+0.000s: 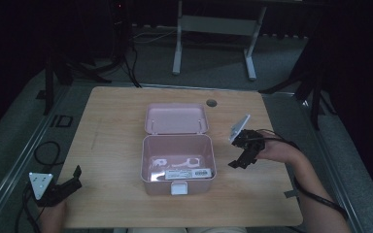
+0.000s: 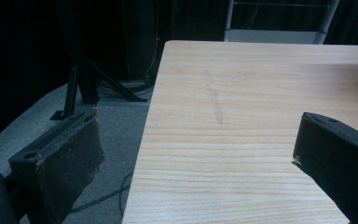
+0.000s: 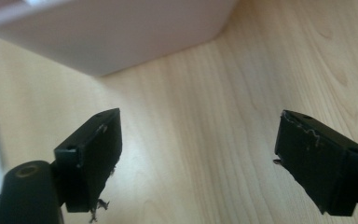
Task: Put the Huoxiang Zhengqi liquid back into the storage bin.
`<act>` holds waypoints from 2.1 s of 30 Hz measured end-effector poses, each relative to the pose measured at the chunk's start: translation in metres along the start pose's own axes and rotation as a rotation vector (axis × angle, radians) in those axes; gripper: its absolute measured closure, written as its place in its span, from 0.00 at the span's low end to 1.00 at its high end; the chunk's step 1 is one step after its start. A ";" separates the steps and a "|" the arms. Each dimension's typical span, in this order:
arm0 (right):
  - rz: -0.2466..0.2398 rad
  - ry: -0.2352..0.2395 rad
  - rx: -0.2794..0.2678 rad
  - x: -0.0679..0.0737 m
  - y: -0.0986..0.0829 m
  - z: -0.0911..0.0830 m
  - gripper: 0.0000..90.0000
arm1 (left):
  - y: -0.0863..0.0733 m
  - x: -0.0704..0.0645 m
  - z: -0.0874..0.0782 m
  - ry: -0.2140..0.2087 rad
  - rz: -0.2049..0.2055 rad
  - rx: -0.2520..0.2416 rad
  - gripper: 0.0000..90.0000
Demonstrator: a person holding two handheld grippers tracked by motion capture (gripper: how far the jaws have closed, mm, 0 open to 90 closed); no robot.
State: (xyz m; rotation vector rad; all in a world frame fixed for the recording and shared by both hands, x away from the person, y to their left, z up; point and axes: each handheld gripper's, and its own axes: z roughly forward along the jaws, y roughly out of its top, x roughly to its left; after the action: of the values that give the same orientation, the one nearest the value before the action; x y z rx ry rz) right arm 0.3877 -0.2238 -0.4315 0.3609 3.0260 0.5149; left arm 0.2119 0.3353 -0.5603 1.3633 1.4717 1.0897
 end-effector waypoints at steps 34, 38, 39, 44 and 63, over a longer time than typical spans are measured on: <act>0.498 -0.494 -0.604 0.007 -0.147 0.058 0.14 | 0.000 0.001 0.000 -0.002 -0.005 -0.003 0.02; 0.553 -0.553 -0.610 0.012 -0.154 0.061 0.14 | 0.000 0.001 0.000 -0.003 -0.004 -0.003 0.02; 0.567 -0.573 -0.595 0.013 -0.156 0.063 0.14 | 0.000 0.001 0.000 -0.003 -0.004 -0.004 0.02; 0.631 -0.656 -0.591 0.019 -0.159 0.066 0.12 | 0.000 0.001 0.000 -0.002 -0.005 -0.005 0.02; 0.825 -0.856 -0.614 0.030 -0.178 0.057 0.12 | 0.000 0.000 -0.001 -0.002 -0.003 -0.014 0.02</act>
State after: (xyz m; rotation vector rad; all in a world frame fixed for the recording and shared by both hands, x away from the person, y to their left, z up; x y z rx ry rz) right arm 0.3246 -0.3621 -0.5446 1.3417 1.7012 0.9523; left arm 0.2109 0.3356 -0.5604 1.3512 1.4617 1.0945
